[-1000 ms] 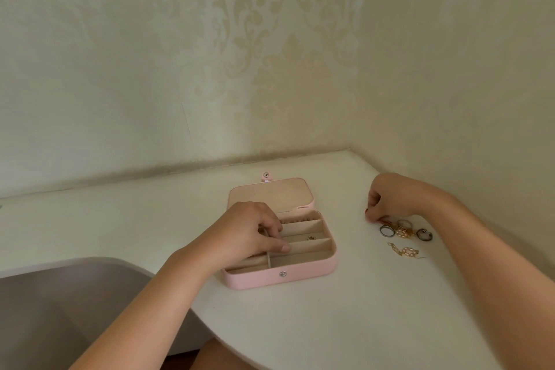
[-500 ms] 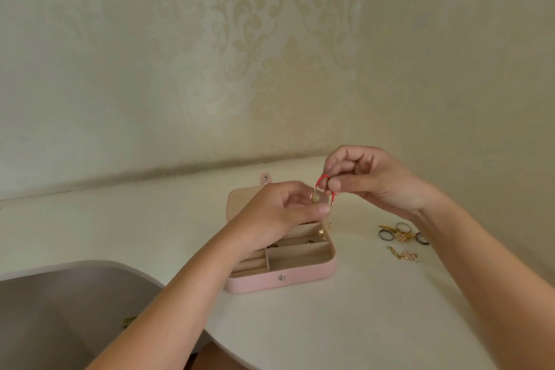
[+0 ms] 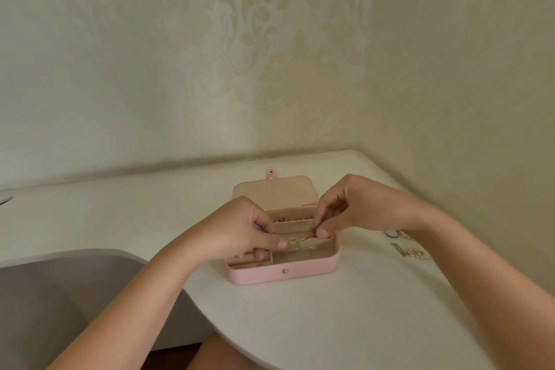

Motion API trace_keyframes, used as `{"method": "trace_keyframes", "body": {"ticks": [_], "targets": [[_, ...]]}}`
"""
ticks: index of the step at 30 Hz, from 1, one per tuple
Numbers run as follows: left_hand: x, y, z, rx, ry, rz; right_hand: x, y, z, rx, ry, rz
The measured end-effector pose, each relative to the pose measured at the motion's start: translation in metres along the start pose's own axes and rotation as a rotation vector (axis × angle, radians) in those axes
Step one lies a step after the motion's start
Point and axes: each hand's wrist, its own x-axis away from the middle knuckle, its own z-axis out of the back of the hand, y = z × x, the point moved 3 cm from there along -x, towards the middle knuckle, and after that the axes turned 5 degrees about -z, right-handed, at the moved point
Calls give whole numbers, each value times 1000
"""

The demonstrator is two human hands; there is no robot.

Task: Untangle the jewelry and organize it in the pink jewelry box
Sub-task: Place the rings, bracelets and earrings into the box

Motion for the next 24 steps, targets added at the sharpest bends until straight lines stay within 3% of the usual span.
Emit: {"method": "trace_keyframes", "body": {"ticks": [7, 12, 17, 20, 24], "targets": [[-3, 6, -5, -204, -116, 69, 2, 0, -9, 206, -32, -35], [-8, 7, -5, -314, -63, 7, 7, 1, 9, 194, -22, -67], [-22, 5, 3, -240, 266, -160, 33, 28, 51, 400, -96, -445], [-32, 0, -1, -250, 232, -187, 39, 39, 53, 533, -198, -639], [-39, -8, -6, -275, 195, -190, 34, 42, 43, 628, -225, -711]]}}
